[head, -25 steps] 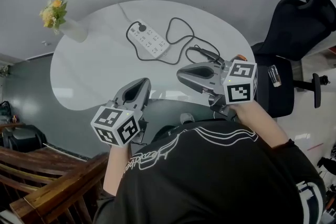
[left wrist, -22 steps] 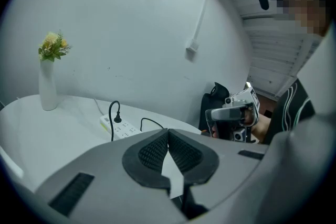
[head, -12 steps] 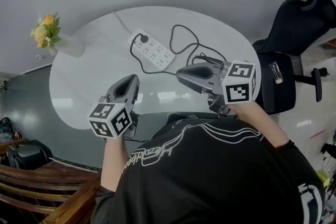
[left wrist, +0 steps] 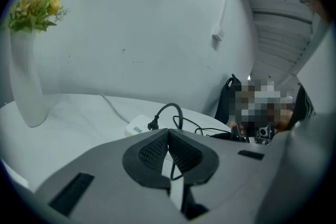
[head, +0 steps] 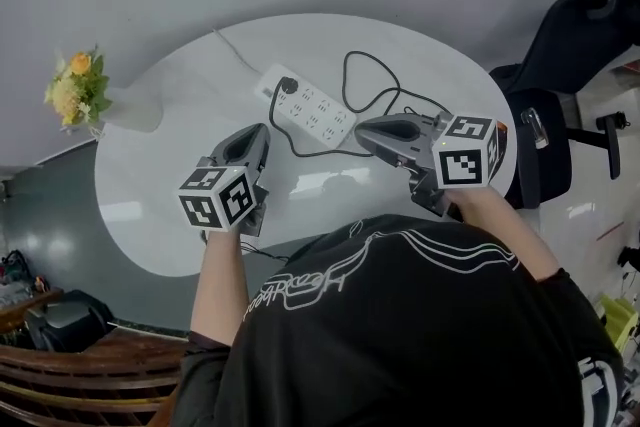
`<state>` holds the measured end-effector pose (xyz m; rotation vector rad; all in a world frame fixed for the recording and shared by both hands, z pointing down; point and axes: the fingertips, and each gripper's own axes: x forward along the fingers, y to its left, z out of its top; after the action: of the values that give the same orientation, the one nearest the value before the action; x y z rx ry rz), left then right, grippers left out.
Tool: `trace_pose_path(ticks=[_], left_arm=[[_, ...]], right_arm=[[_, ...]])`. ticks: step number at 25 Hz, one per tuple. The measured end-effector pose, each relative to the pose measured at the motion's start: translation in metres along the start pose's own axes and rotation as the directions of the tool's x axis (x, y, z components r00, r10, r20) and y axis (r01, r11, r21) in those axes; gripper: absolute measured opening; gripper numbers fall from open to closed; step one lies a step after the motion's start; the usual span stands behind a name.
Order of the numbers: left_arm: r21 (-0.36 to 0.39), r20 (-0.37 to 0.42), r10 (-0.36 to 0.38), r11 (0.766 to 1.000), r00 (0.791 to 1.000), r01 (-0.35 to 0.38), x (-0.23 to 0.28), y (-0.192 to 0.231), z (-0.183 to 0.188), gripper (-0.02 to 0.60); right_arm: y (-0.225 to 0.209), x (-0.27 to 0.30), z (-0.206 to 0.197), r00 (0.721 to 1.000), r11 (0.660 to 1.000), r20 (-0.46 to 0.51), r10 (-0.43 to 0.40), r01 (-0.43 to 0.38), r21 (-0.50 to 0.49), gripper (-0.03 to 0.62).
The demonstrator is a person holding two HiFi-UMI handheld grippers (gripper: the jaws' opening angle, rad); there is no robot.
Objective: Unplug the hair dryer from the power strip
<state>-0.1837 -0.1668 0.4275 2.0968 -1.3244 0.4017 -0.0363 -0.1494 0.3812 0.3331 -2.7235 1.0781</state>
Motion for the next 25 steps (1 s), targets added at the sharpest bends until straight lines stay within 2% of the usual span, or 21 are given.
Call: trace_pose_path(ticks=[4, 9, 15, 25], left_arm=[[-0.047, -0.024, -0.043, 0.998, 0.999, 0.042, 0.026, 0.021, -0.001, 0.003], [0.05, -0.046, -0.073, 0.996, 0.996, 0.075, 0.06, 0.034, 0.001, 0.003], [0.102, -0.054, -0.127, 0.986, 0.99, 0.132, 0.08, 0.043, -0.003, 0.003], [0.269, -0.101, -0.202, 0.937, 0.974, 0.222, 0.101, 0.045, -0.01, 0.003]], right_arm=[[-0.012, 0.011, -0.002, 0.999, 0.999, -0.013, -0.033, 0.033, 0.009, -0.002], [-0.027, 0.021, -0.009, 0.997, 0.997, -0.038, -0.069, 0.07, 0.015, -0.002], [-0.048, 0.032, -0.015, 0.992, 0.994, -0.066, -0.109, 0.11, 0.02, -0.002], [-0.07, 0.053, -0.026, 0.986, 0.988, -0.103, -0.132, 0.139, 0.065, -0.002]])
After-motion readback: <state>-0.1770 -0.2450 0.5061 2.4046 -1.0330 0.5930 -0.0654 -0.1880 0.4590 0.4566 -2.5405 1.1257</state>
